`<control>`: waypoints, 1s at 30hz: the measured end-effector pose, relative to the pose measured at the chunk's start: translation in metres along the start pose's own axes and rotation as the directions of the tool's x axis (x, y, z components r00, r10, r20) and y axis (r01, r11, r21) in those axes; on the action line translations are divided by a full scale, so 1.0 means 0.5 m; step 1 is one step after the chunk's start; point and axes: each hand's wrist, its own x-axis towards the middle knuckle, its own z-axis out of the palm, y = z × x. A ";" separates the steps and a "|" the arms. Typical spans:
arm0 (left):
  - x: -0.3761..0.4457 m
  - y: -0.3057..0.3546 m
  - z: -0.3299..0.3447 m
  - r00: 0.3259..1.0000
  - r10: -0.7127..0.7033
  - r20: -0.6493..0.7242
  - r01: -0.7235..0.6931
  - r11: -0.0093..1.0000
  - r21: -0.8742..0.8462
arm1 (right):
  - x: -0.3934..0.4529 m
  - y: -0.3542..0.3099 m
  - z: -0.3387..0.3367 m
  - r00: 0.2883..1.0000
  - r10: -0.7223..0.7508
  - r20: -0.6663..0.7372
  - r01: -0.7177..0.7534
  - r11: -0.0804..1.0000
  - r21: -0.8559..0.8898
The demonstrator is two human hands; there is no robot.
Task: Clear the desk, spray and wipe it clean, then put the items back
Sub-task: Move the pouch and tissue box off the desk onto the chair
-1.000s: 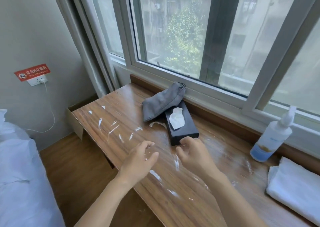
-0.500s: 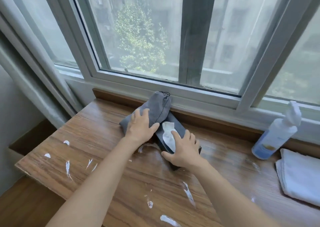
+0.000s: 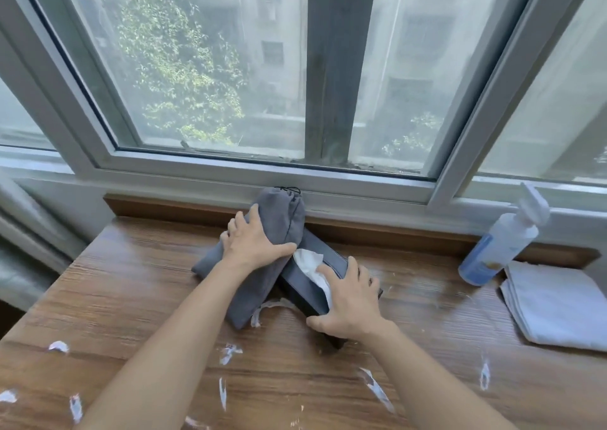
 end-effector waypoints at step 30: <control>-0.048 -0.132 -0.043 0.998 0.061 -0.033 -0.069 0.886 -0.459 | -0.061 -0.003 -0.002 0.970 0.028 -0.240 -0.035 0.999 -0.027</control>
